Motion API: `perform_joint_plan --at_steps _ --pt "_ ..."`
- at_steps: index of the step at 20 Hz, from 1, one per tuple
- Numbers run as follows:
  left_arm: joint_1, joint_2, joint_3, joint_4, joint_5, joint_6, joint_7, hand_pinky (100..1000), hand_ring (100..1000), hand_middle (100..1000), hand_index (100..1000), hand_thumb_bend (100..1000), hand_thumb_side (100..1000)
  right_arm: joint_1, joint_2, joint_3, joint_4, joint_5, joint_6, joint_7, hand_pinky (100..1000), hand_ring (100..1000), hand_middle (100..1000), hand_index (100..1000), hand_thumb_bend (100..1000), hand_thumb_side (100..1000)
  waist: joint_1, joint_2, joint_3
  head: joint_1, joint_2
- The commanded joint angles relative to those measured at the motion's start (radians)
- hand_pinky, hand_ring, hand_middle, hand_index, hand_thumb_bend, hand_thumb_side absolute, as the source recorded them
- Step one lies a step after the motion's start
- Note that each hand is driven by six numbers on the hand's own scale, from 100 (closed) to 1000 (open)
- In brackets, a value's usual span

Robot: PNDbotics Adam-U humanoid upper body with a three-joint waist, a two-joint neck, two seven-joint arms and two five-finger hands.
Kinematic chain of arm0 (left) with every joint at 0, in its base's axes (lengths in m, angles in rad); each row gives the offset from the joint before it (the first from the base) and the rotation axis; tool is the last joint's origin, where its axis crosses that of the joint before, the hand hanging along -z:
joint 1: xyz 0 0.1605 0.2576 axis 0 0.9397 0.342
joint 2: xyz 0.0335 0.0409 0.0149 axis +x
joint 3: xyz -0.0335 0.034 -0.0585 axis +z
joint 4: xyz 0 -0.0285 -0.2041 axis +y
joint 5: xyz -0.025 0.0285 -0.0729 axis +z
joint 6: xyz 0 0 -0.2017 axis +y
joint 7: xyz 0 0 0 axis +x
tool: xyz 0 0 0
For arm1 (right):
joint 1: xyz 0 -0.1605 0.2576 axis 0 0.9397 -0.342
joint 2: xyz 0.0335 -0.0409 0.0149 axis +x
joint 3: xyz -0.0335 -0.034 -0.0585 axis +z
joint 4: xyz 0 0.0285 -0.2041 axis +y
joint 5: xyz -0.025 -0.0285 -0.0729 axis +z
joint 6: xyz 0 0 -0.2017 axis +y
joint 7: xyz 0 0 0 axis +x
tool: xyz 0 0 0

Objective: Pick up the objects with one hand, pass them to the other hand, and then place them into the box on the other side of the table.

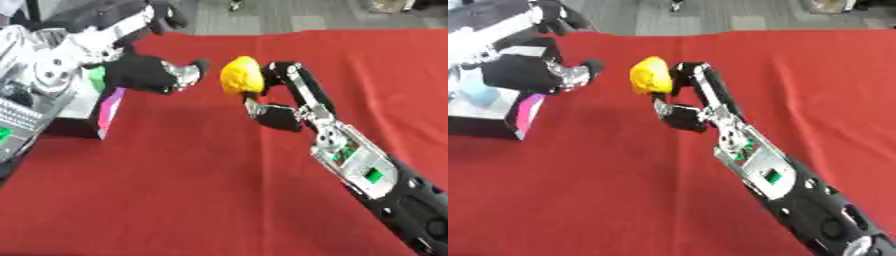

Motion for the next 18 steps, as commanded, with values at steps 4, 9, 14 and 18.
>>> perform_joint_plan --at_steps 4,9,14,18 --pt "-0.020 -0.033 -0.007 0.037 -0.014 0.028 -0.046 866 819 810 870 411 716 -0.026 -0.001 0.006 -0.032 0.035 -0.017 0.019 778 593 369 511 100 100 0.011 -0.017 0.000 0.011 -0.002" --pt "-0.020 -0.052 -0.018 0.067 -0.015 0.008 -0.067 875 826 812 869 474 743 -0.034 -0.003 0.012 -0.046 0.051 -0.027 0.035 780 593 371 511 100 100 0.011 -0.015 0.000 0.016 -0.002" --pt "-0.016 -0.061 -0.025 0.082 0.000 -0.028 -0.121 886 833 805 860 532 785 -0.037 -0.003 0.013 -0.049 0.055 -0.027 0.044 779 591 370 511 100 100 0.010 -0.012 0.000 0.017 -0.002" --pt "-0.017 -0.069 -0.026 0.085 0.007 -0.041 -0.148 888 834 805 858 532 785 -0.038 -0.002 0.016 -0.050 0.054 -0.024 0.048 778 590 369 511 100 100 0.010 -0.011 -0.001 0.018 -0.002"
